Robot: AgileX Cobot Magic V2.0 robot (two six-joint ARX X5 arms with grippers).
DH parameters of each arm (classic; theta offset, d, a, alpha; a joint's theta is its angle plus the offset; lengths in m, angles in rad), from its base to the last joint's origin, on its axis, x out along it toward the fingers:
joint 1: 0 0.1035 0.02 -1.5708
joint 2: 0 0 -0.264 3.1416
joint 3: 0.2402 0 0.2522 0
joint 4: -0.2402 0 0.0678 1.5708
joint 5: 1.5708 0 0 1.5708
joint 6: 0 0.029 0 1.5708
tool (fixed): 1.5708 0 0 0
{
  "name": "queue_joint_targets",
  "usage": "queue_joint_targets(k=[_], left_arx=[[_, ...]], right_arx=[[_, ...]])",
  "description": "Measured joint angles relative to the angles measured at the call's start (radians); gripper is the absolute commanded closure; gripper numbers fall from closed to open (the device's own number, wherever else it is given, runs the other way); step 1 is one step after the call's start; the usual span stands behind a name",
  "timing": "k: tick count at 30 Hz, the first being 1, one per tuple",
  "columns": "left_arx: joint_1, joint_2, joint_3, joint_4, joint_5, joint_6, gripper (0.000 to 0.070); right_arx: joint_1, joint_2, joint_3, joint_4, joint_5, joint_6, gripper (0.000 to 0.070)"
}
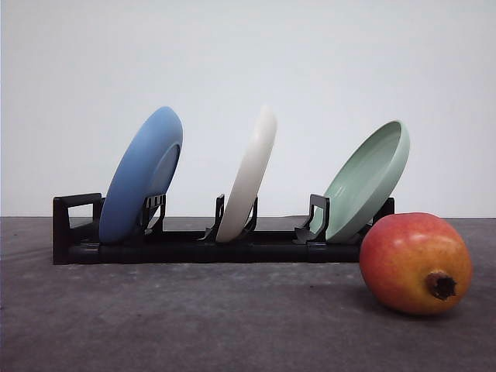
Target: Place pomegranate in white plate
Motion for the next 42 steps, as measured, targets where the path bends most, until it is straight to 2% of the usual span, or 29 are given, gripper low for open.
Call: queue_joint_targets(k=[5,13,15,16,17,18,19,20,21,22,24,28,30,31,35,42], left_arx=[[-0.020,0.093,0.083,-0.039,0.083,0.058,0.0690],[-0.057,0.132,0.096,-0.051,0.089,0.139,0.0667],[-0.063,0.131,0.096,-0.047,0.089,0.146,0.0659],[-0.066,0.131,0.096,-0.047,0.089,0.150,0.0635],[-0.070,0.131,0.096,-0.047,0.089,0.153,0.0580],[-0.076,0.131,0.096,-0.047,0.089,0.158,0.0501],[-0.082,0.131,0.096,-0.047,0.089,0.164,0.0393],[-0.088,0.131,0.096,-0.047,0.088,0.167,0.0304],[-0.095,0.132,0.096,-0.047,0.088,0.170,0.0186],[-0.103,0.134,0.096,-0.047,0.088,0.176,0.0094],[-0.117,0.145,0.096,-0.047,0.087,0.183,0.0025],[-0.161,0.180,0.096,-0.046,0.072,0.183,0.0031],[-0.194,0.200,0.096,-0.045,0.049,0.173,0.0055],[-0.220,0.214,0.096,-0.036,0.031,0.159,0.0080],[-0.328,0.290,0.112,-0.010,-0.020,0.109,0.0098],[-0.516,0.543,0.252,-0.050,-0.198,0.105,0.0098]], right_arx=[[0.000,0.047,0.024,0.016,-0.119,-0.048,0.0700],[0.000,0.054,0.024,0.020,-0.130,-0.059,0.0699],[0.000,0.054,0.024,0.020,-0.130,-0.061,0.0645],[0.000,0.054,0.024,0.020,-0.129,-0.061,0.0567],[0.000,0.054,0.024,0.021,-0.129,-0.061,0.0494],[0.000,0.054,0.024,0.021,-0.129,-0.061,0.0376],[0.000,0.054,0.024,0.021,-0.129,-0.061,0.0259],[0.000,0.055,0.024,0.021,-0.129,-0.061,0.0188],[0.000,0.055,0.024,0.021,-0.129,-0.061,0.0122],[0.000,0.055,0.024,0.021,-0.129,-0.061,0.0101],[0.000,0.056,0.024,0.021,-0.129,-0.061,0.0101],[0.000,0.056,0.024,0.021,-0.129,-0.060,0.0101],[0.000,0.056,0.024,0.021,-0.129,-0.053,0.0101],[0.000,0.056,0.024,0.020,-0.129,-0.049,0.0101],[0.000,0.056,0.024,0.021,-0.129,-0.027,0.0101],[0.000,0.056,0.024,0.018,-0.129,0.014,0.0101]])
